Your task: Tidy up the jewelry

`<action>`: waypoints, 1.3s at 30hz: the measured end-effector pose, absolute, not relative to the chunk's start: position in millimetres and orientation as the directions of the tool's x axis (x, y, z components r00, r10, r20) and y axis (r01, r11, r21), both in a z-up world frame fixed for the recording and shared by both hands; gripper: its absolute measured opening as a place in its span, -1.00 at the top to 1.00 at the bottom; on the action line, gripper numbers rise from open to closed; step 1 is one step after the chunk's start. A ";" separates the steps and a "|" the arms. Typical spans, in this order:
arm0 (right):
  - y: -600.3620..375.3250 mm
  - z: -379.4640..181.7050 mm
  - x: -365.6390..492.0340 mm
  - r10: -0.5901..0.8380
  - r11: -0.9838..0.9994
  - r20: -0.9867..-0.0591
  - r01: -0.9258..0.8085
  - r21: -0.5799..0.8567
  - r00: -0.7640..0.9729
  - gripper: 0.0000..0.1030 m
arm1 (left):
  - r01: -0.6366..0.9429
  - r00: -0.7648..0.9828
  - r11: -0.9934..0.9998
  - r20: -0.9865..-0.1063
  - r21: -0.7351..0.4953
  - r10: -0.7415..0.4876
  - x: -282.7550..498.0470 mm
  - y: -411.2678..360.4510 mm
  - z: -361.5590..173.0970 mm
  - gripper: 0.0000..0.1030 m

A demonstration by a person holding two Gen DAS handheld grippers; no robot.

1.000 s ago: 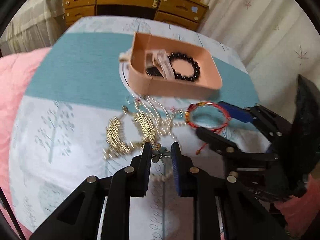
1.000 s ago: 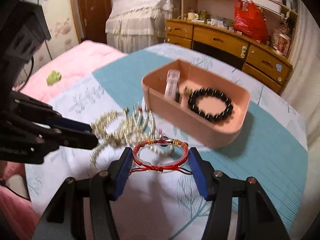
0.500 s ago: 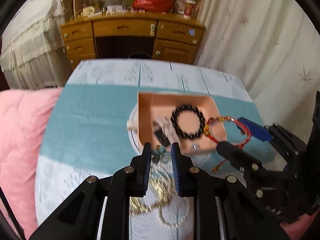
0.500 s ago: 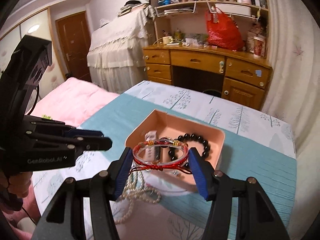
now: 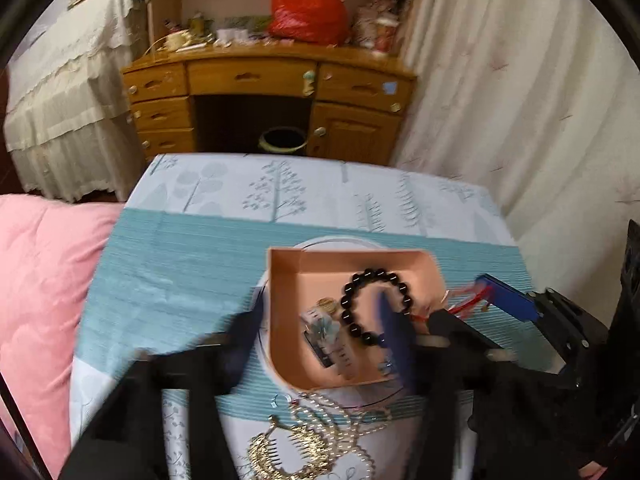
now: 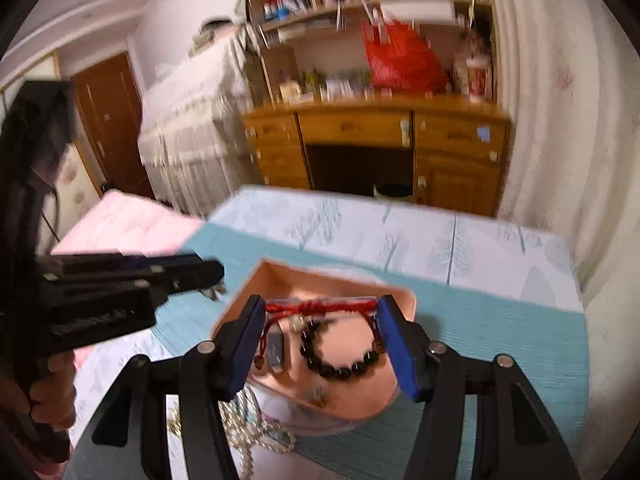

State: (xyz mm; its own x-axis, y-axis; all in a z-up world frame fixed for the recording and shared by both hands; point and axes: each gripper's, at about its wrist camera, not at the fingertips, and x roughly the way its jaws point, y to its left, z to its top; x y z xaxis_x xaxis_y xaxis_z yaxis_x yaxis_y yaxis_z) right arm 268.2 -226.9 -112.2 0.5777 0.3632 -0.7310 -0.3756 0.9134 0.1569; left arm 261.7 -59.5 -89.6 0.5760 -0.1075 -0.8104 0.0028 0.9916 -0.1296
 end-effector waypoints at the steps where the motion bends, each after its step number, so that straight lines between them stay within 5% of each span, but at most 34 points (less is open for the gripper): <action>1: -227.4 -115.2 269.1 0.349 0.917 -0.743 -0.371 0.145 0.571 -0.14 | 0.005 0.569 0.990 -0.814 -0.142 -0.119 261.1 -57.6 -91.9 -0.26; 31: -222.1 -165.9 199.3 0.423 0.893 -0.856 -0.298 0.338 0.297 -0.26 | -0.189 0.257 0.962 -0.955 -0.199 -0.147 201.1 -3.6 -170.2 -0.72; 39: -191.9 -185.3 162.4 0.352 0.885 -0.896 -0.408 0.225 0.270 -0.25 | -0.170 0.138 0.969 -0.978 -0.178 -0.155 188.5 -15.2 -203.3 -0.78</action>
State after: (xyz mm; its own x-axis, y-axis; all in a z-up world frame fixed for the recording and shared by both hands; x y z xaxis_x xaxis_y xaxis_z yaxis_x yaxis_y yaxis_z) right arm 162.4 -191.9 -185.3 0.2698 0.3523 -0.8962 -0.4077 0.8849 0.2252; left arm 188.5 -15.2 -203.3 0.1383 -0.1550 -0.9782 -0.1700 0.9693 -0.1776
